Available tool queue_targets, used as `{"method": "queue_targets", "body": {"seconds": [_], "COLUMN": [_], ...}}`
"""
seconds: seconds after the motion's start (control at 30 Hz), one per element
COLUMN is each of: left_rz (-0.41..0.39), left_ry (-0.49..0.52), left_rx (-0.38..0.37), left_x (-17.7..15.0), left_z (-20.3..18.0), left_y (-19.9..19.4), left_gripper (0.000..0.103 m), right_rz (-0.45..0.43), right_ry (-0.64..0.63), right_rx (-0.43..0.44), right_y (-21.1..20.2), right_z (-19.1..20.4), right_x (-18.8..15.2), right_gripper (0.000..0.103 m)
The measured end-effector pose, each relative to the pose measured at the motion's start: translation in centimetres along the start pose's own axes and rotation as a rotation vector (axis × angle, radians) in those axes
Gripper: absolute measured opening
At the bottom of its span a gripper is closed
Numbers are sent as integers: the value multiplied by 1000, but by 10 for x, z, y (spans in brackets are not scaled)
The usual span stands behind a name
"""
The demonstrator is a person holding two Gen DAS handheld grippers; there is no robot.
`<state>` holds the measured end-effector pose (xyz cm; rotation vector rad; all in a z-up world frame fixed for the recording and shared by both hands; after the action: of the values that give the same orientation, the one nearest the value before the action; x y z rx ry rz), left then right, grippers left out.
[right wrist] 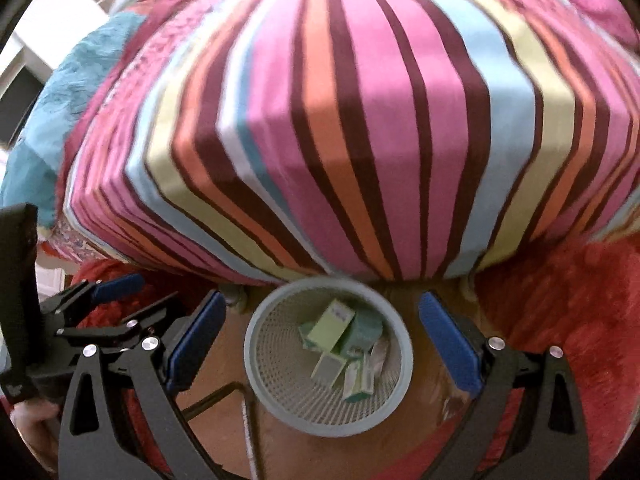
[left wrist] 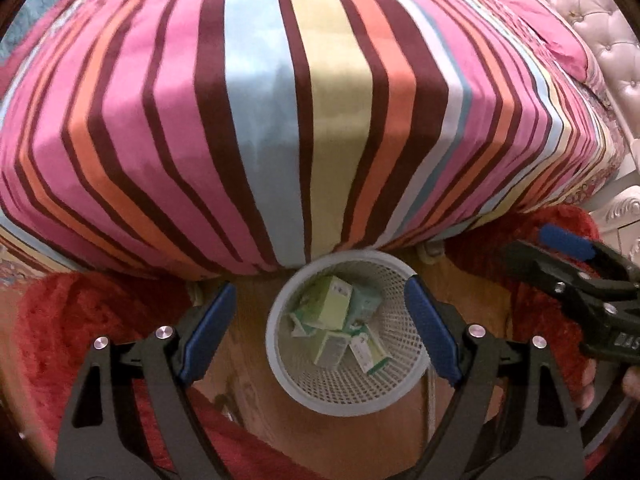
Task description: Collect trash
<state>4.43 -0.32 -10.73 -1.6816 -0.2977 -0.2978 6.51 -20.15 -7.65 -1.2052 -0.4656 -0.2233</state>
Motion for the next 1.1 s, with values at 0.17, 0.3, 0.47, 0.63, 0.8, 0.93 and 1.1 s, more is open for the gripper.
{"method": "queue_targets", "body": {"seconds": [0.17, 0.3, 0.47, 0.63, 0.8, 0.93, 1.1], "left_rz": [-87, -172, -263, -321, -365, -386, -399], "left_ry": [41, 36, 49, 72, 72, 61, 92], "left_rx": [39, 24, 25, 46, 2, -27, 9], "left_x": [10, 23, 37, 47, 55, 62, 72], "left_z": [-4, -6, -10, -15, -19, -21, -29], "left_y": [-21, -47, -72, -90, -104, -111, -110], "left_gripper": [84, 84, 83, 83, 83, 83, 84], "right_rz": [-142, -207, -273, -337, -376, -395, -416], "right_ry": [-72, -84, -126, -174, -196, -207, -221], "right_rx": [-9, 15, 57, 77, 96, 94, 75], "right_y": [-27, -41, -57, -72, -82, -87, -92], "right_z": [5, 7, 15, 26, 31, 29, 26], "right_x": [14, 23, 31, 39, 49, 55, 60], "right_gripper": [93, 93, 93, 93, 93, 93, 93]}}
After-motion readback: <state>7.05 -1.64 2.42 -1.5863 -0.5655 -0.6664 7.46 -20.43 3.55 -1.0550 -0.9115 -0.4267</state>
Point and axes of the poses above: each gripper's, at about its wrist camera, not at the fingertips, and y roughly the way its jaws point, z to its left, x to its top, the point moved 1 cm from there along y, roughly the way its jaws point, and after that the axes turned 4 degrees about -z, right-handed, at the moved point
